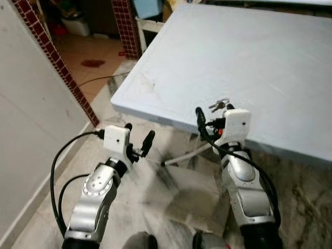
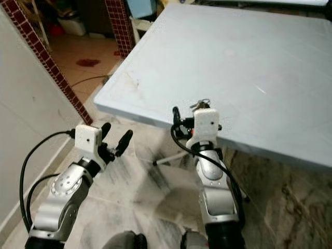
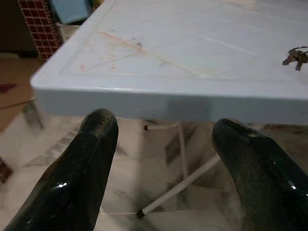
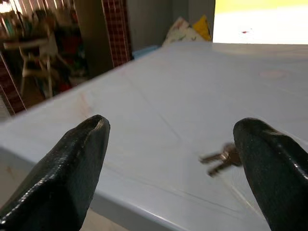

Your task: Hang keys on a hook

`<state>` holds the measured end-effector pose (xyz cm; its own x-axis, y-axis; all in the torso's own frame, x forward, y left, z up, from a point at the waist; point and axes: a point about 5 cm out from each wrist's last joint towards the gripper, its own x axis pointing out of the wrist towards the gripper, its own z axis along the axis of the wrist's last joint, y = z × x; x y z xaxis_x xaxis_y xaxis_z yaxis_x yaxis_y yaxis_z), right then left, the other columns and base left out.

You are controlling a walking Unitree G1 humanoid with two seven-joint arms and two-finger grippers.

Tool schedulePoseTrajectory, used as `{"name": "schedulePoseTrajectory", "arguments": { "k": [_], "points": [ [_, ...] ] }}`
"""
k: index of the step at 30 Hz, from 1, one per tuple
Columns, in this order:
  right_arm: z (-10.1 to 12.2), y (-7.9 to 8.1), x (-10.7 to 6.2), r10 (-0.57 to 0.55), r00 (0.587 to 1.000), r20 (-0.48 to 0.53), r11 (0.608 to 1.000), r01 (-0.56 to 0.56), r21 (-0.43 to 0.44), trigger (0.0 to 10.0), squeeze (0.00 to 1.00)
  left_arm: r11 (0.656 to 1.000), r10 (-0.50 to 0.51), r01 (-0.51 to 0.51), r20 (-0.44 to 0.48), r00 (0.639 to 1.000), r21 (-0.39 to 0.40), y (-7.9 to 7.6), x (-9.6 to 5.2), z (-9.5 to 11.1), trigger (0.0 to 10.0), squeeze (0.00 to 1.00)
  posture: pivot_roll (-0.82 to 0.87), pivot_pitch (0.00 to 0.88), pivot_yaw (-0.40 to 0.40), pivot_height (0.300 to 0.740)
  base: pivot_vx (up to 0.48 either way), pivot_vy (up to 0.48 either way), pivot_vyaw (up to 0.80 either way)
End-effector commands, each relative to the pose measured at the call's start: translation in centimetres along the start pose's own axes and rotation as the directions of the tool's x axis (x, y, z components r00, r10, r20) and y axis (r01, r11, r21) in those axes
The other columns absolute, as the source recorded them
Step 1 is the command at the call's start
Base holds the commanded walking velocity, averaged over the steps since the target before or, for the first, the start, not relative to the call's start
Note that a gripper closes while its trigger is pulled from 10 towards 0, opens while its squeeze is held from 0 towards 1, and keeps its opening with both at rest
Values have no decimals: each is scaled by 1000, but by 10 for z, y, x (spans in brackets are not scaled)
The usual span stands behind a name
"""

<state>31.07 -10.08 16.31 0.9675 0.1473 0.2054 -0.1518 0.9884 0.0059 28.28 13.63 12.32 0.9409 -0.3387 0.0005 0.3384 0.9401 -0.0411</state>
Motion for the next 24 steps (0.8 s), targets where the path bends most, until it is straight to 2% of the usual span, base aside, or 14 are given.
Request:
{"name": "schedulePoseTrajectory", "arguments": {
  "k": [1,12,24],
  "points": [
    [-3,-8,-1,-28,1000,-12,999,28,-19,10000,0,1000,-24,24,2,1000,2,-6,1,0,10000,0,-1,172,88,740,0,0,-775],
    [-4,-11,2,-45,999,-6,999,45,-21,10000,0,1000,-25,25,1,1000,5,-6,1,-1,10000,0,-1,170,88,740,0,0,-711],
    [-4,-12,27,-52,998,-31,998,53,17,10000,0,1000,-21,21,-17,1000,12,-5,-5,-4,10000,0,19,193,97,740,0,0,0]
  ]
}}
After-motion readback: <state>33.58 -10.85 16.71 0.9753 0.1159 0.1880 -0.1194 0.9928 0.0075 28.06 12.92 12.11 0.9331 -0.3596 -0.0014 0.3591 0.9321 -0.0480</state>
